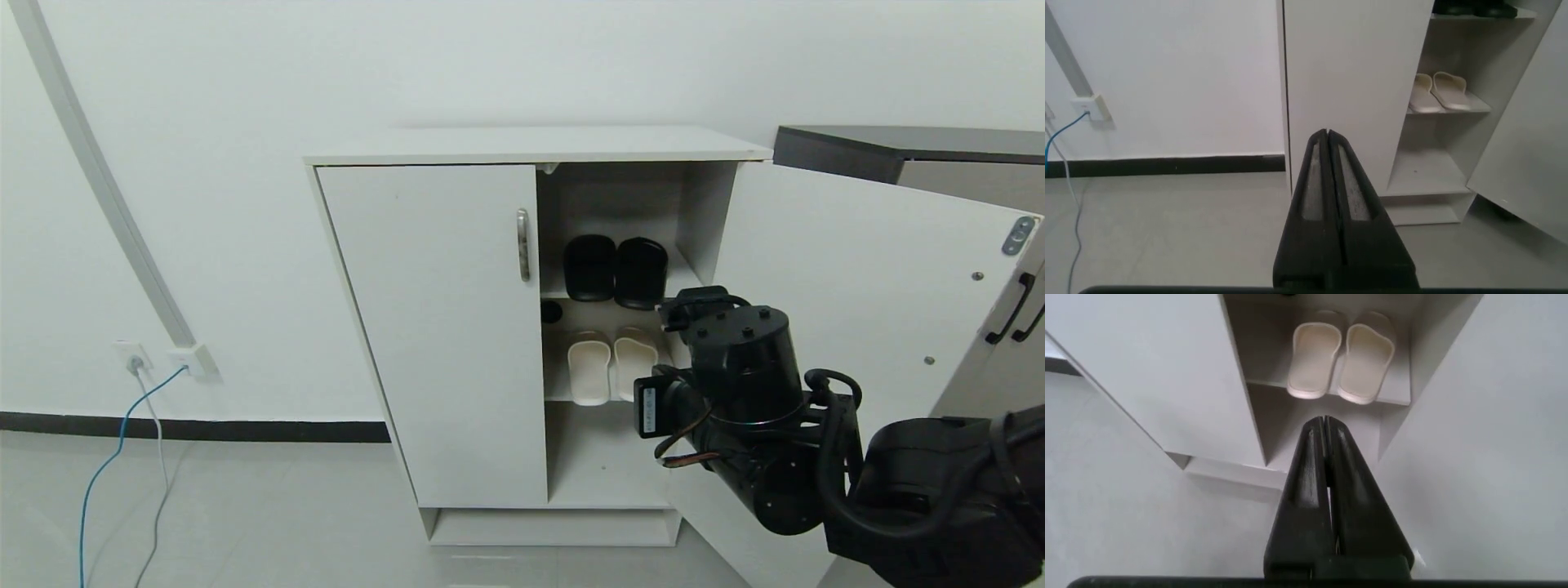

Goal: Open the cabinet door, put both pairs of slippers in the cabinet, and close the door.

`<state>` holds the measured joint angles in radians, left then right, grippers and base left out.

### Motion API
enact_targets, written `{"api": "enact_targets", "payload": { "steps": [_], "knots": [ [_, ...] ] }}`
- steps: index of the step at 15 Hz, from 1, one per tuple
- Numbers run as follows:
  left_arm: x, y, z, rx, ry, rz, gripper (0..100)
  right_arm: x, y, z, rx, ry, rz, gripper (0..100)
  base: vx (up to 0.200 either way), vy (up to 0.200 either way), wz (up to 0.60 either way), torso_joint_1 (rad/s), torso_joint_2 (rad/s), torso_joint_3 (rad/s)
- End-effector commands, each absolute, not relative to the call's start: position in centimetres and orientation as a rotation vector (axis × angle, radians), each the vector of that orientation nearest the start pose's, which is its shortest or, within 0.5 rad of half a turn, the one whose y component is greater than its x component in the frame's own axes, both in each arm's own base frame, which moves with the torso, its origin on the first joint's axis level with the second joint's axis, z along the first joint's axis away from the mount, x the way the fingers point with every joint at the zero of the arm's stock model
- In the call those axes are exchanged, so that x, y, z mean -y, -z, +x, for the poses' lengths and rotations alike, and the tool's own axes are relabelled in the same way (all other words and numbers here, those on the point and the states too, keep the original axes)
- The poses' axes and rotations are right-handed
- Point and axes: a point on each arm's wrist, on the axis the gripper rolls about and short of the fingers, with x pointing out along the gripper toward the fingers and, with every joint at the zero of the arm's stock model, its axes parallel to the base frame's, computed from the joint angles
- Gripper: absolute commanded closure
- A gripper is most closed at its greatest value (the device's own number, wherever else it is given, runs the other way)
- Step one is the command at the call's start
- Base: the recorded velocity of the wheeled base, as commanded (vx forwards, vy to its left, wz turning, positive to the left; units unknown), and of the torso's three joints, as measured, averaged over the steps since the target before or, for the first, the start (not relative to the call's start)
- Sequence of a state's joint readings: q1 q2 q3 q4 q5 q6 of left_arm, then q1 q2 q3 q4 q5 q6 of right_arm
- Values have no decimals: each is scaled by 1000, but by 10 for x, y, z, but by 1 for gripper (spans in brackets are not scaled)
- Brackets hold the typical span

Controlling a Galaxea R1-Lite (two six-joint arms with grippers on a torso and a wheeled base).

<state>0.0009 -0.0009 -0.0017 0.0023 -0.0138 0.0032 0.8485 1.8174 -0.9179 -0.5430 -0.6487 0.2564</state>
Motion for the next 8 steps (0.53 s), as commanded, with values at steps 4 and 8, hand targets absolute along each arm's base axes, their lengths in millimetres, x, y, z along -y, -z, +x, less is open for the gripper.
{"api": "enact_targets", "payload": {
  "steps": [4, 8],
  "knots": [
    [0, -76, -23, -2, 12, 3, 100, -242, -163, 231, -291, -162, 4, 100, 0, 0, 0, 0, 0, 0],
    [0, -76, -23, -3, 12, 3, 100, -243, -164, 231, -289, -162, 7, 100, 0, 0, 0, 0, 0, 0]
  ]
}}
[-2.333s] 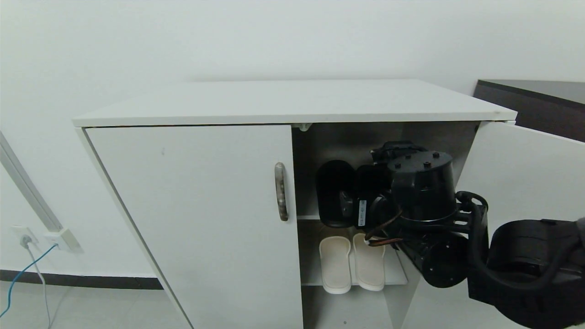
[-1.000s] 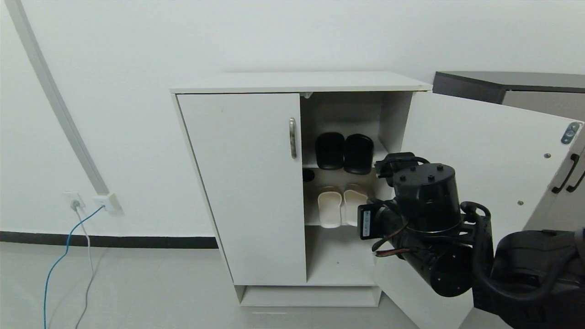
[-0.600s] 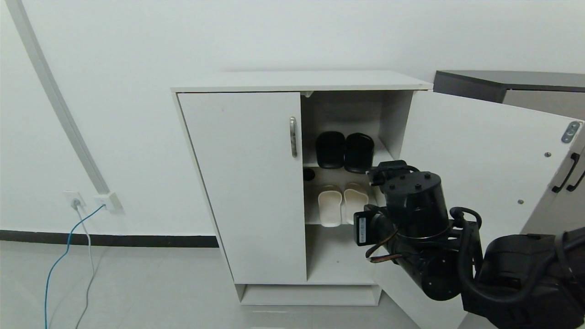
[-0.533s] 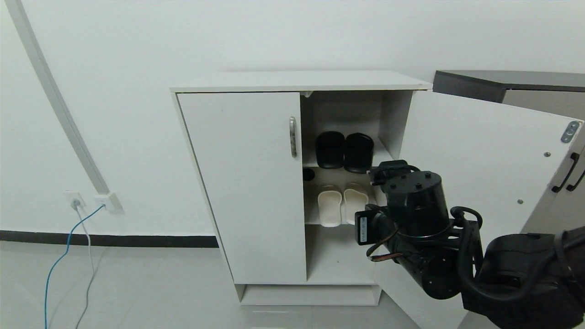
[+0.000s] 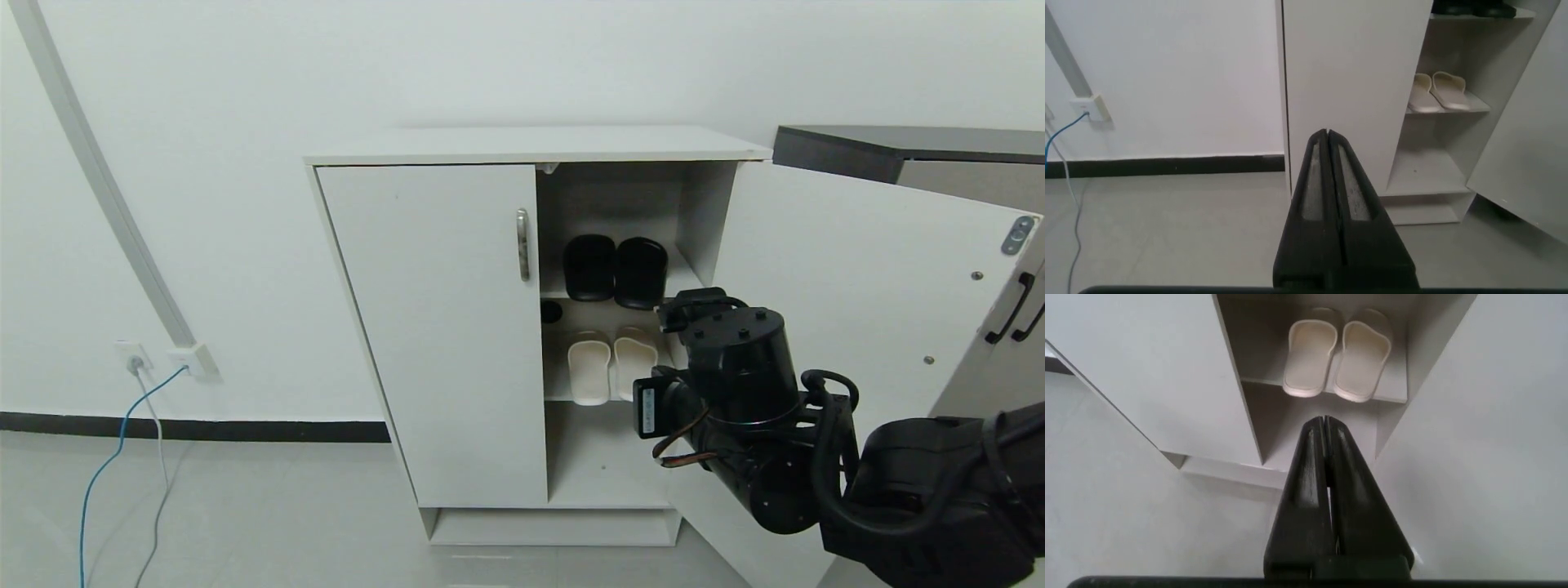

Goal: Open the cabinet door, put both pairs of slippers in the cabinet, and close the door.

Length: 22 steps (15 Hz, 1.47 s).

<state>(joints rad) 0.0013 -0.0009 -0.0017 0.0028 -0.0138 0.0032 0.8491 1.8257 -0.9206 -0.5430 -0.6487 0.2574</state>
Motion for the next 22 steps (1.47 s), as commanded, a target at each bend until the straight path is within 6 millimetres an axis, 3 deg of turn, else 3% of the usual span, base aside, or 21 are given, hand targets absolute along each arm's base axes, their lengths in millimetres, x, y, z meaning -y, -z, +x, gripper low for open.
{"api": "enact_targets", "payload": {
  "steps": [1, 8, 22],
  "knots": [
    [0, -76, -23, -2, 12, 3, 100, -243, -164, 231, -289, -163, 6, 100, 0, 0, 0, 0, 0, 0],
    [0, -76, -23, -2, 12, 3, 100, -243, -164, 232, -290, -161, 5, 100, 0, 0, 0, 3, -37, -36],
    [0, -76, -23, -2, 12, 3, 100, -242, -163, 232, -290, -153, 0, 100, 0, 0, 0, 108, -438, -334]
  ]
}}
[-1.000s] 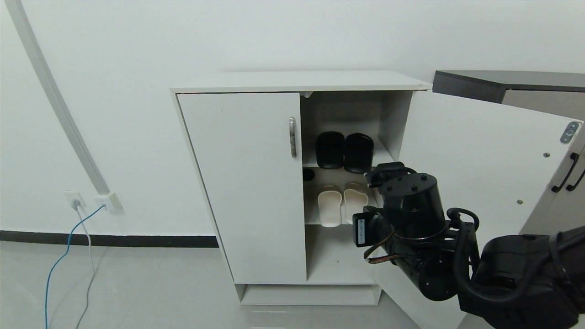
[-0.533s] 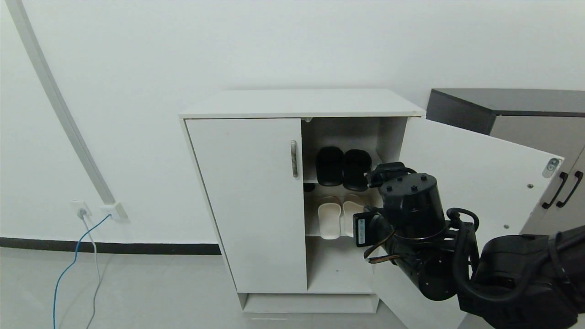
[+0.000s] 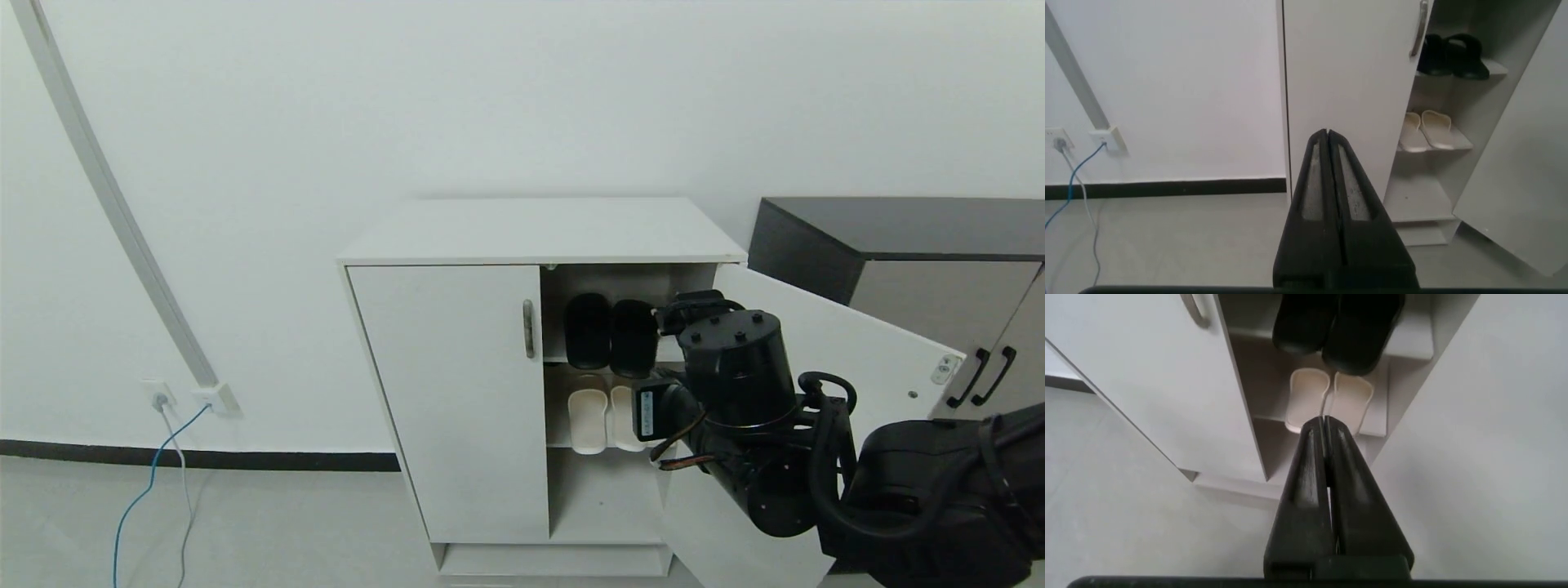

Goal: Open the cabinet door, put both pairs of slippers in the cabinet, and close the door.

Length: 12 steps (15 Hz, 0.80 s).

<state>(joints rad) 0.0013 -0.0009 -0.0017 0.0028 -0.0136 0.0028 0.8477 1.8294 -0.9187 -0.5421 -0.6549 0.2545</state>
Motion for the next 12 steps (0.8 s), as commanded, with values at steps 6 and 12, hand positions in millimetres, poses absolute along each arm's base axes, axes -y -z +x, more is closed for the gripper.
{"api": "enact_targets", "payload": {
  "steps": [6, 12],
  "knots": [
    [0, -76, -23, -2, 12, 2, 100, -242, -163, 231, -290, -152, 2, 100, 0, 0, 0, 191, -500, -320],
    [0, -76, -23, -2, 12, 2, 100, -238, -160, 238, -297, -129, -1, 100, 0, 0, 0, 229, -545, -323]
  ]
}}
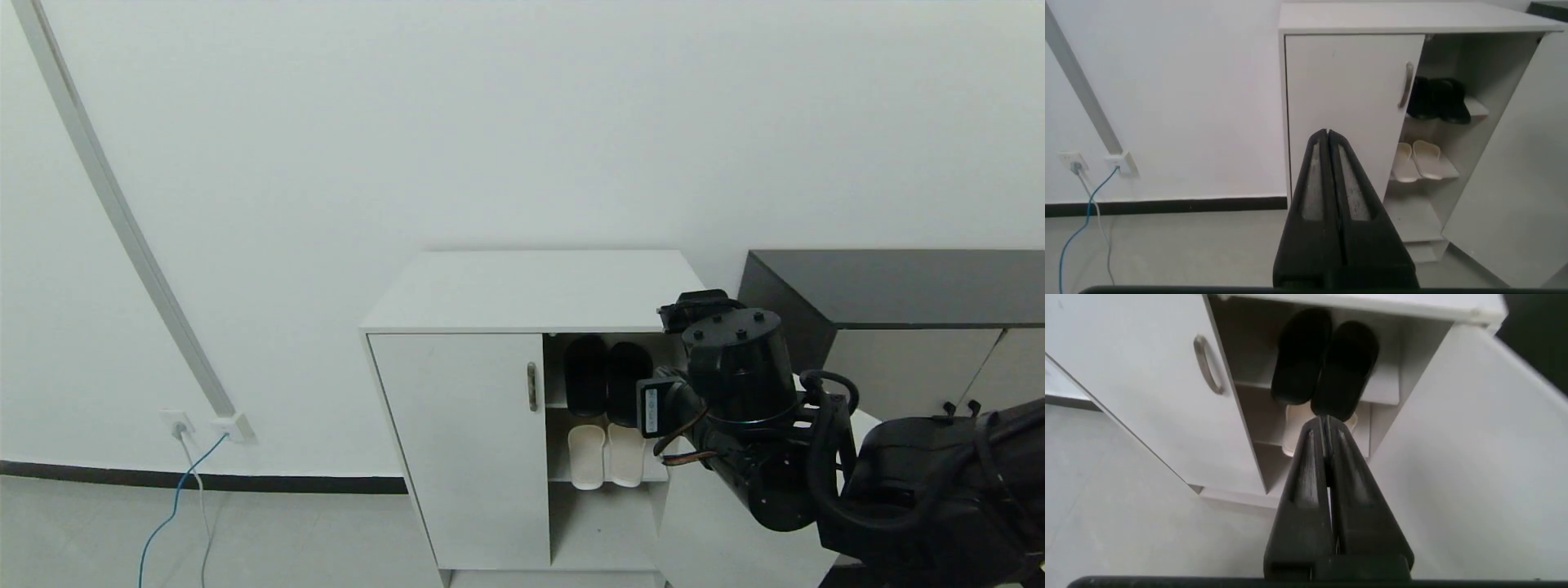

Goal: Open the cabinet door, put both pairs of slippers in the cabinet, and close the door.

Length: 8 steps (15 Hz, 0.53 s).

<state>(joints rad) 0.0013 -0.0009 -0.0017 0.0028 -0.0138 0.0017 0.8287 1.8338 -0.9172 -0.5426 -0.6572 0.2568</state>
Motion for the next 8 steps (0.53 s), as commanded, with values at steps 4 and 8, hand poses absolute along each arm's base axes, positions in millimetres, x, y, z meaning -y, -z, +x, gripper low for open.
{"api": "enact_targets", "payload": {
  "steps": [4, 8],
  "knots": [
    [0, -76, -23, -2, 12, 2, 100, -239, -157, 239, -304, -128, -7, 100, 0, 0, 0, 266, -604, -345],
    [0, -76, -23, 0, 12, 2, 100, -238, -156, 238, -308, -132, -10, 100, 0, 0, 0, 148, -326, -176]
  ]
}}
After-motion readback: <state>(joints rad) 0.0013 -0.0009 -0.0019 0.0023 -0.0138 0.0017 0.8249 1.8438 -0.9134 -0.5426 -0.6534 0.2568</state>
